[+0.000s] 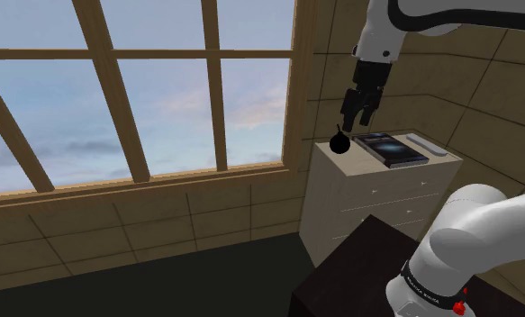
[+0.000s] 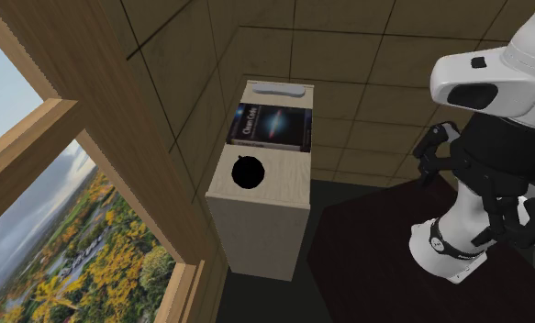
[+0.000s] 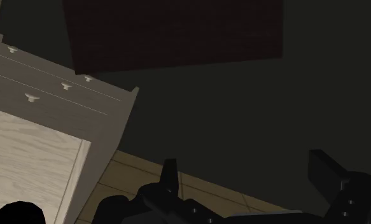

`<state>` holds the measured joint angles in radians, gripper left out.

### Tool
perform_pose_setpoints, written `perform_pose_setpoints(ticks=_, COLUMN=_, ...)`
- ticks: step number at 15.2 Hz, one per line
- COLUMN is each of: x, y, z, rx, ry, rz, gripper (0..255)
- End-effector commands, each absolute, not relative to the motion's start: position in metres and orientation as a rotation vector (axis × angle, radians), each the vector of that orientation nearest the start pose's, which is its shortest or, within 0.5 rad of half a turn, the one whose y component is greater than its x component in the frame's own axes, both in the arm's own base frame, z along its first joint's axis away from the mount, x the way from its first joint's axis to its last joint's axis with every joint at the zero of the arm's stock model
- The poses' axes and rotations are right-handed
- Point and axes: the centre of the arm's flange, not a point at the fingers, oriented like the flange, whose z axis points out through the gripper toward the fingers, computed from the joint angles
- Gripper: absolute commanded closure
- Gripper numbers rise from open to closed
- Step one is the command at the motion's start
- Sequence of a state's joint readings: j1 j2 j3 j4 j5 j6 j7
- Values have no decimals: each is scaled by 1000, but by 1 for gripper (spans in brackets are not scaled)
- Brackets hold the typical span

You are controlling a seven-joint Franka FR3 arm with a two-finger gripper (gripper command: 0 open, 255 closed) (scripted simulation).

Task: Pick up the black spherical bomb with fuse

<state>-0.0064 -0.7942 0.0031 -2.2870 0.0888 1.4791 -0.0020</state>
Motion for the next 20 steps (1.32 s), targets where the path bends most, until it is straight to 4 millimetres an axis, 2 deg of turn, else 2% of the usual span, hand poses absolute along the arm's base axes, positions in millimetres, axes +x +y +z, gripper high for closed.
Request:
perform_pose_setpoints(ticks=1, x=295, y=10, z=618, rx=-3055, ry=-8, rz=21, gripper=0)
perform_pose_setpoints(ticks=20, x=411, y=-169, z=523, rx=-3179, ry=0, rz=-41, gripper=0)
